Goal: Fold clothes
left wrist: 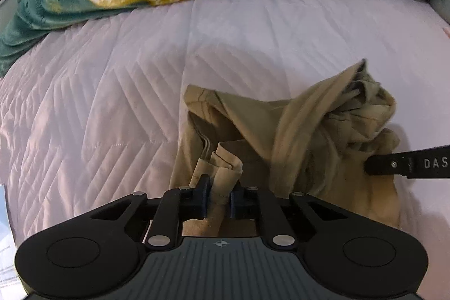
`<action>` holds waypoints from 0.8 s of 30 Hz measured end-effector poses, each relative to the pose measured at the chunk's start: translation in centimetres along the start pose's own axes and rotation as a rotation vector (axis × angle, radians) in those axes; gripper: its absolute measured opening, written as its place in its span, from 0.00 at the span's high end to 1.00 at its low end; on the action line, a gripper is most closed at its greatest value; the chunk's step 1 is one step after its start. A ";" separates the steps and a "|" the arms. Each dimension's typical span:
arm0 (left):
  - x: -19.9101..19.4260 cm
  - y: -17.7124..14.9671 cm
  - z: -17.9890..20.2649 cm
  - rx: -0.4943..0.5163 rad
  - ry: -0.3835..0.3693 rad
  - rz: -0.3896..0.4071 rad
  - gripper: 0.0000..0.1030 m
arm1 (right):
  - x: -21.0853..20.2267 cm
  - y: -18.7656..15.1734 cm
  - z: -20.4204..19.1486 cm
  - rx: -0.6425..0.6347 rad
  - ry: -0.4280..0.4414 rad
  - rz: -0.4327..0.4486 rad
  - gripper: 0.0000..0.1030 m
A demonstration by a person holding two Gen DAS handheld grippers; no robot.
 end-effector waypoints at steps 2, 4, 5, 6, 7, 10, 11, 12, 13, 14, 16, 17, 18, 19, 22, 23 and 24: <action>0.5 -0.1 -0.3 -0.007 0.030 -0.013 0.83 | 0.5 0.3 0.1 0.006 -0.012 -0.019 0.93; 0.8 -0.1 -0.6 0.000 0.072 -0.030 0.74 | 0.9 0.4 0.2 0.016 -0.032 -0.046 0.87; 1.0 -0.2 -0.9 0.011 0.100 -0.041 0.70 | 1.1 0.4 0.1 0.020 -0.050 -0.062 0.81; 1.3 -0.3 -1.1 0.020 0.114 -0.056 0.60 | 1.4 0.4 0.1 0.022 -0.066 -0.076 0.76; 1.5 -0.4 -1.4 0.031 0.119 -0.066 0.52 | 1.7 0.3 0.0 0.019 -0.080 -0.083 0.70; 2.0 -0.6 -2.0 0.032 0.086 -0.075 0.49 | 2.6 0.1 -0.4 0.018 -0.089 -0.084 0.69; 2.1 -0.6 -2.1 0.022 0.059 -0.074 0.49 | 2.8 0.1 -0.6 0.018 -0.087 -0.080 0.70; 2.2 -0.5 -2.1 0.012 0.031 -0.074 0.56 | 2.7 0.0 -0.8 0.016 -0.080 -0.071 0.73; 2.3 -0.5 -2.0 0.005 0.007 -0.072 0.68 | 2.6 0.0 -1.0 0.007 -0.073 -0.066 0.79; 2.4 -0.4 -1.6 0.000 -0.019 -0.072 0.75 | 2.5 0.0 -1.1 -0.002 -0.067 -0.058 0.84; 2.6 -0.2 -0.9 -0.006 -0.009 -0.069 0.78 | 2.0 0.2 -1.2 -0.012 -0.049 -0.038 0.93; 2.6 -0.1 -0.7 -0.026 -0.012 -0.064 0.79 | 1.6 0.4 -1.0 -0.011 -0.040 -0.021 0.94; 2.6 0.1 -0.6 -0.047 -0.015 -0.059 0.81 | 1.1 0.7 -0.8 -0.018 -0.033 -0.002 0.94; 2.4 0.3 -0.5 -0.078 -0.028 -0.054 0.83 | 0.5 1.2 -0.9 -0.047 -0.033 0.023 0.95; 2.1 2.5 0.8 -0.100 -0.070 -0.013 0.85 | -1.6 3.6 -1.1 -0.151 -0.052 0.110 0.96; 2.0 3.4 1.5 -0.090 -0.077 0.005 0.86 | -2.3 4.7 -0.9 -0.170 -0.060 0.141 0.97; 2.0 4.6 2.3 -0.081 -0.084 0.031 0.88 | -3.2 6.0 -0.6 -0.181 -0.068 0.179 0.97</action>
Point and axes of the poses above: each gripper's, at about its wrist camera, not at the fingertips, and x roughly the way its jaws point, z to its right, y to its top, the point moved 6 cm from there along x, roughly the way its jaws point, and after that the axes turned 2 degrees about -y, right-handed, at the moved point
